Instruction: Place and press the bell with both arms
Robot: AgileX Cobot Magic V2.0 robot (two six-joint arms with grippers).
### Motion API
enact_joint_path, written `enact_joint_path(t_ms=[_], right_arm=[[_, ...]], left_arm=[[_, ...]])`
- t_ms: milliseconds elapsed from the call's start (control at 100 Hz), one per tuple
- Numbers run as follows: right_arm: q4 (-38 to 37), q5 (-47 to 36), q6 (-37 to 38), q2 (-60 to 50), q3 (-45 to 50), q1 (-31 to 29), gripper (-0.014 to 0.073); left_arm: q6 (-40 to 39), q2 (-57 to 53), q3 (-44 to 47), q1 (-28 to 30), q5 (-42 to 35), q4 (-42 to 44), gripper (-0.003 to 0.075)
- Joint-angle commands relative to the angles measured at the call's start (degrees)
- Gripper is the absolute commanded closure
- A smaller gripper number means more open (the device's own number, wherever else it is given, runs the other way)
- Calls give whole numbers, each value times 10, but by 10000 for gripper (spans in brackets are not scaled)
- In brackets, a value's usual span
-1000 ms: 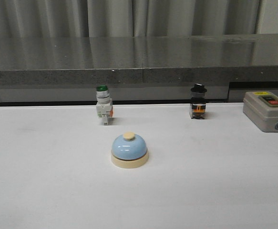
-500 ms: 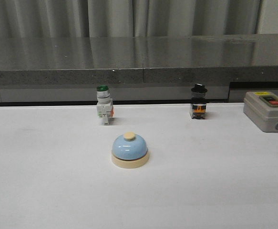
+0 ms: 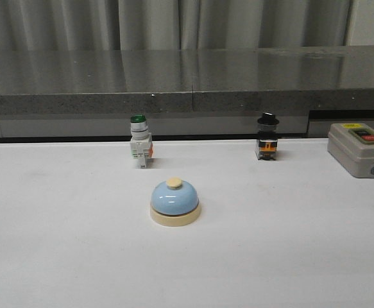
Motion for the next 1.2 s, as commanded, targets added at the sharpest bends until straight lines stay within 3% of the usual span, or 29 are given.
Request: enact_joint_path(t_ms=[0, 1190], right_arm=[[1, -50, -2, -11, -9, -3, 654], [1, -50, -2, -11, -9, -3, 654]], left_arm=[[-5, -18, 15, 1, -56, 0, 740], [-5, -18, 23, 1, -84, -4, 740]])
